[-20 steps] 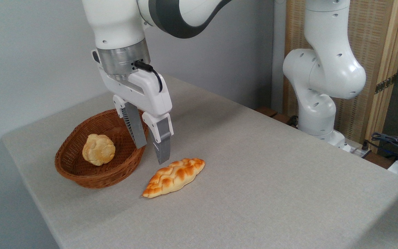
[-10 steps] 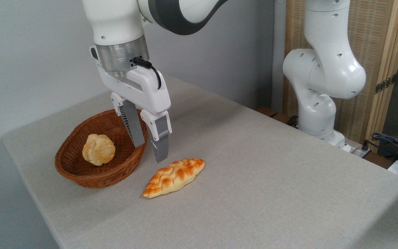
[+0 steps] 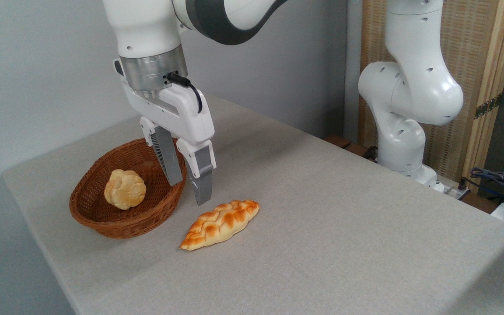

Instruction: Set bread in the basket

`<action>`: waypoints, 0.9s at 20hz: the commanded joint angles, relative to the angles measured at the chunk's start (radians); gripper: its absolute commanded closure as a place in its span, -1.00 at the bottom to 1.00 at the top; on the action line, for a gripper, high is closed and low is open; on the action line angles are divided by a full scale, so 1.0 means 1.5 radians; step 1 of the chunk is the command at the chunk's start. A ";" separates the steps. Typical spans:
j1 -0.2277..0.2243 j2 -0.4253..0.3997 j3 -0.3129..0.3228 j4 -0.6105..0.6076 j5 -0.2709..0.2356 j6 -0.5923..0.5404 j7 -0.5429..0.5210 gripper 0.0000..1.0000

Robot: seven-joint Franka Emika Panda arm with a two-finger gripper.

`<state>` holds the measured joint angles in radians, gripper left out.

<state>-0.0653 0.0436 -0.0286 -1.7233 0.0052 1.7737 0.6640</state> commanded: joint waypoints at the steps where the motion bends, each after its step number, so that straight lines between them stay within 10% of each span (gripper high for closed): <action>1: -0.005 0.002 0.011 0.010 -0.009 -0.021 0.010 -1.00; 18: -0.007 -0.069 0.008 -0.141 -0.004 0.068 0.026 -1.00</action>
<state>-0.0711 -0.0016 -0.0284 -1.8498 0.0052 1.8350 0.6643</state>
